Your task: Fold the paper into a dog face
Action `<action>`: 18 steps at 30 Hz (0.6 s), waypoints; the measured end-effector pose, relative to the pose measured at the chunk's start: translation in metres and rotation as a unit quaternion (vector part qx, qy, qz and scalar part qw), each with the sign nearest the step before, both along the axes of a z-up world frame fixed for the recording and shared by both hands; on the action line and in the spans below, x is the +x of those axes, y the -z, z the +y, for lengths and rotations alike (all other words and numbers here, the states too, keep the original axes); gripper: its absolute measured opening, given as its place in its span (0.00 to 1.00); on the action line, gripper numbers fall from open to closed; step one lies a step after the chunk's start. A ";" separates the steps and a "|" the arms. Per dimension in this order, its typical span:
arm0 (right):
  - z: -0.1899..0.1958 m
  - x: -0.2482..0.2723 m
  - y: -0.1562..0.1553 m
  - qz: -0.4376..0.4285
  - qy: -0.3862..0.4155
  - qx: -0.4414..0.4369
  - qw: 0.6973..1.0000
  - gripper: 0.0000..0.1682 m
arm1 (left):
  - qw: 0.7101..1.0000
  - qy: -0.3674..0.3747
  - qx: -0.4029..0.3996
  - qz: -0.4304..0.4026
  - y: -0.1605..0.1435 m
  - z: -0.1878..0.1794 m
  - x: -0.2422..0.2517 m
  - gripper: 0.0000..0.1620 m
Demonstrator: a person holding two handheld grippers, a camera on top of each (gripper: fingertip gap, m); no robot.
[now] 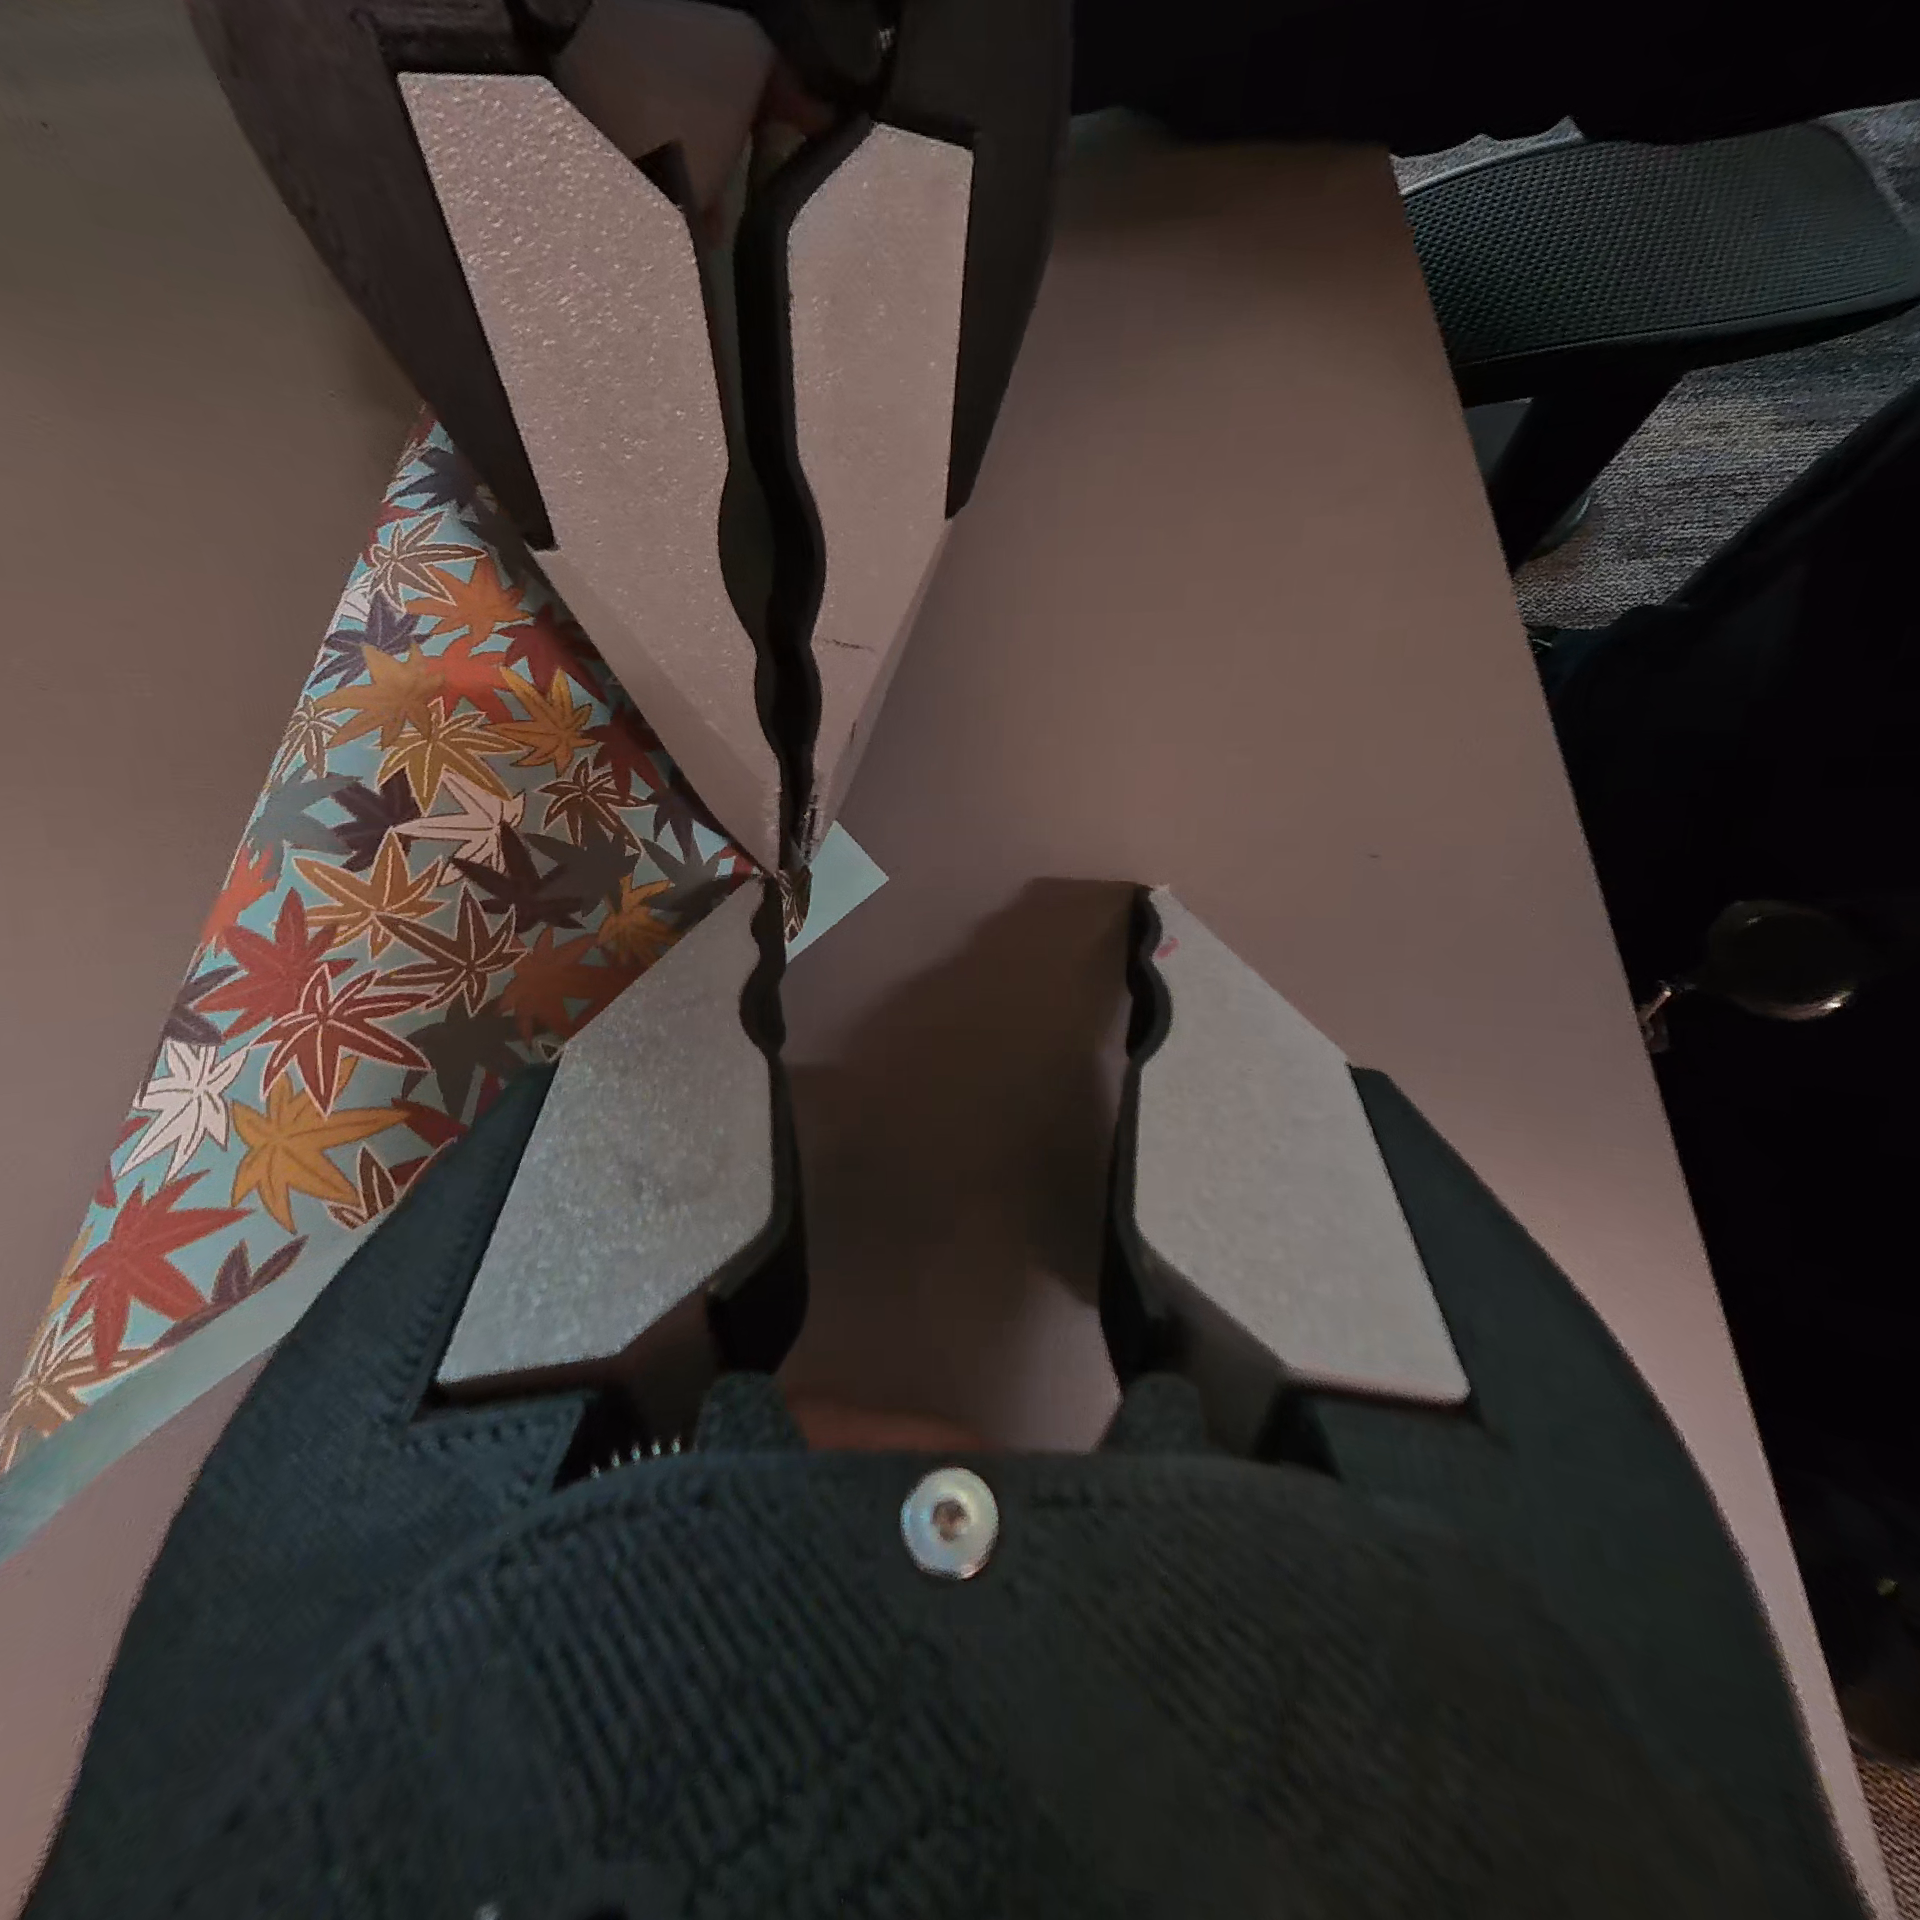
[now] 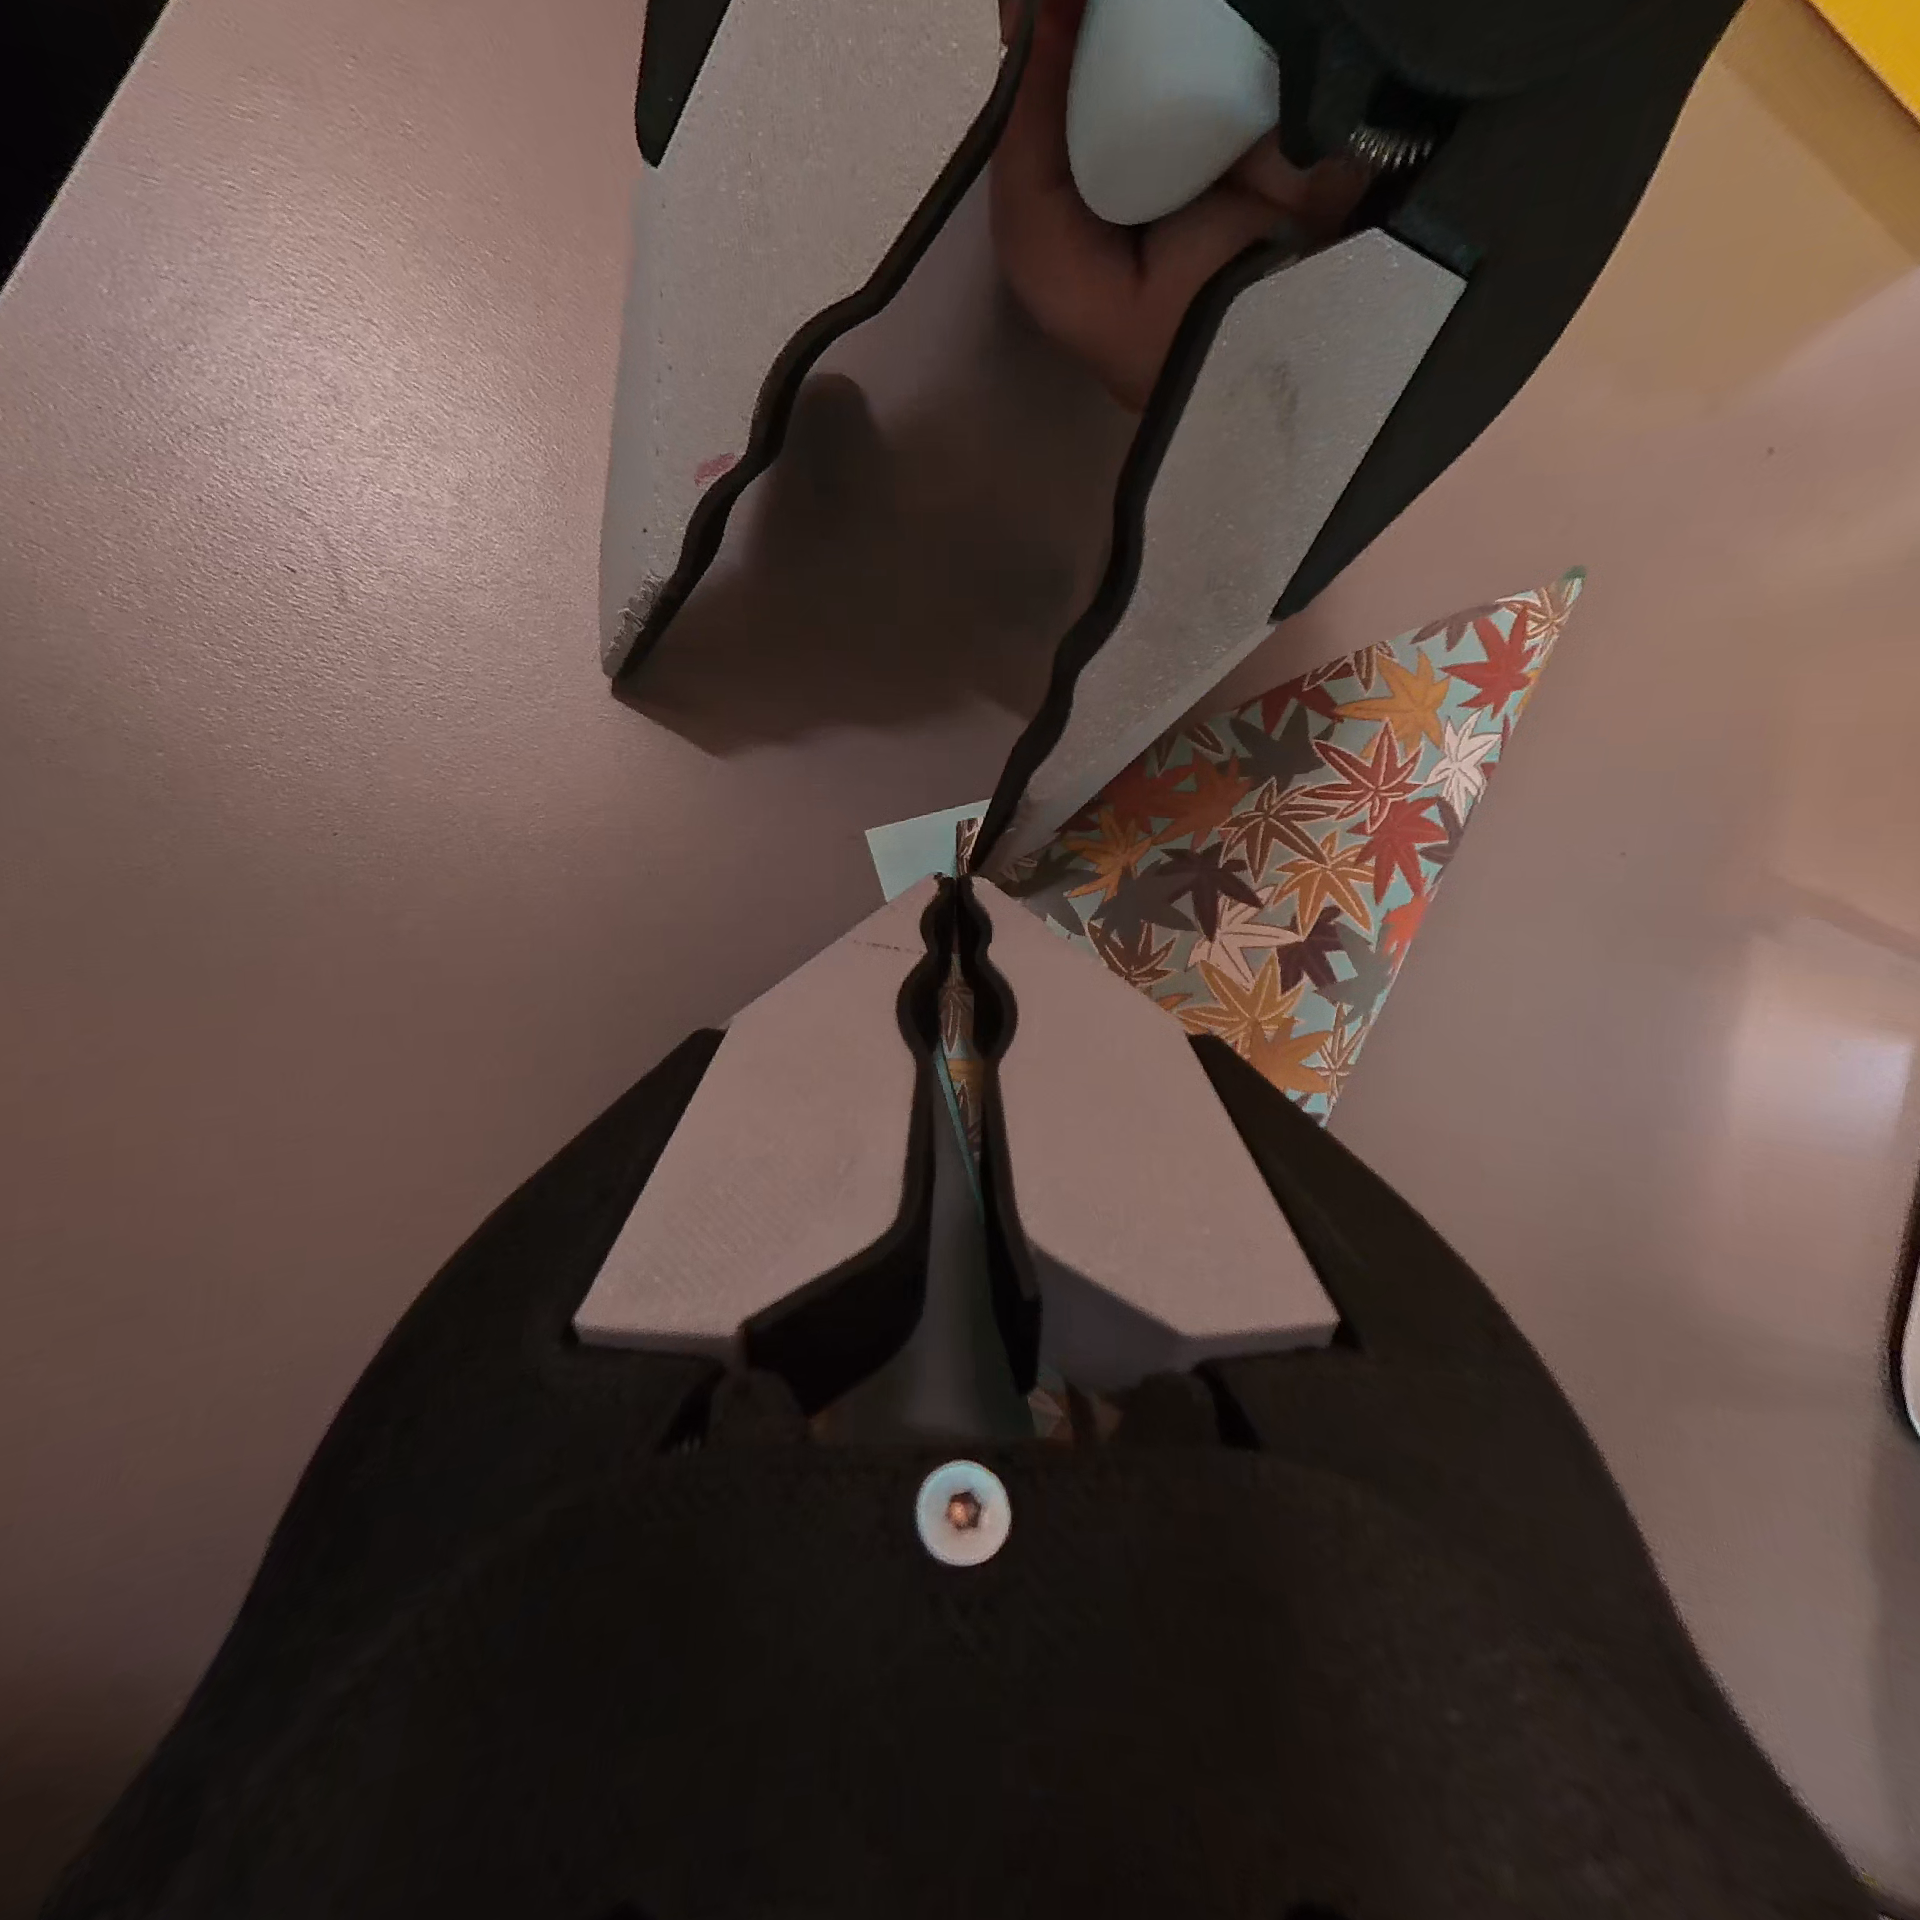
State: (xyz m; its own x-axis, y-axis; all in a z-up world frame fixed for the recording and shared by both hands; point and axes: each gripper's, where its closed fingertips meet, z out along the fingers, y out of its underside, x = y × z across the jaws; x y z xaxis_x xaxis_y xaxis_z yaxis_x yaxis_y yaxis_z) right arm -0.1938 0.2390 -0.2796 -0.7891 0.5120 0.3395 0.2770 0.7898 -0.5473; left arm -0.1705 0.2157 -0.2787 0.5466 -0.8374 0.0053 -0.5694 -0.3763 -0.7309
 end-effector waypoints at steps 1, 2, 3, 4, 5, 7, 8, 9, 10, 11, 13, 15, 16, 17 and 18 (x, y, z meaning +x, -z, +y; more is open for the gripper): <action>0.000 0.000 0.000 -0.001 0.001 -0.002 1.000 0.00 | 1.000 -0.001 0.000 0.000 0.000 0.000 0.000 0.40; 0.000 0.000 0.000 -0.003 0.003 -0.004 1.000 0.00 | 1.000 -0.001 -0.001 -0.001 0.000 0.000 0.000 0.40; 0.000 0.002 0.000 -0.009 0.005 -0.008 1.000 0.00 | 1.000 -0.002 -0.001 0.000 0.000 0.000 0.000 0.40; 0.000 0.003 -0.002 -0.017 0.008 -0.016 1.000 0.01 | 1.000 -0.002 -0.001 0.000 0.000 0.000 0.000 0.40; -0.001 0.004 -0.004 -0.023 0.013 -0.030 0.999 0.05 | 1.000 -0.003 -0.001 -0.001 0.000 0.000 -0.001 0.41; -0.003 0.004 -0.012 -0.030 0.019 -0.065 0.997 0.11 | 1.000 -0.004 -0.002 -0.001 0.000 -0.001 -0.002 0.41; -0.003 0.005 -0.016 -0.032 0.021 -0.080 0.996 0.14 | 1.000 -0.004 -0.002 -0.001 0.000 -0.001 -0.002 0.40; -0.002 0.005 -0.020 -0.032 0.024 -0.092 0.995 0.18 | 1.000 -0.004 -0.002 -0.001 0.000 -0.001 -0.002 0.41; 0.000 0.004 -0.023 -0.029 0.028 -0.101 0.994 0.21 | 1.000 -0.004 -0.002 -0.001 0.000 -0.001 -0.002 0.41; 0.003 0.003 -0.026 -0.023 0.036 -0.108 0.993 0.19 | 1.000 -0.004 -0.002 -0.001 0.000 -0.001 -0.002 0.41; 0.016 -0.004 -0.029 -0.006 0.064 -0.102 0.993 0.10 | 1.000 -0.005 -0.001 -0.001 0.000 -0.001 -0.003 0.41; 0.026 -0.009 -0.030 0.000 0.089 -0.099 0.991 0.04 | 1.000 -0.005 -0.002 -0.001 0.000 -0.001 -0.003 0.41; 0.029 -0.011 -0.031 0.003 0.101 -0.104 0.989 0.03 | 1.000 -0.005 -0.002 -0.001 0.000 -0.001 -0.003 0.41; 0.033 -0.014 -0.033 0.006 0.112 -0.112 0.987 0.02 | 1.000 -0.005 -0.002 -0.001 0.000 -0.001 -0.003 0.41; 0.035 -0.017 -0.037 0.010 0.124 -0.122 0.985 0.03 | 1.000 -0.005 -0.002 -0.001 0.000 -0.001 -0.003 0.41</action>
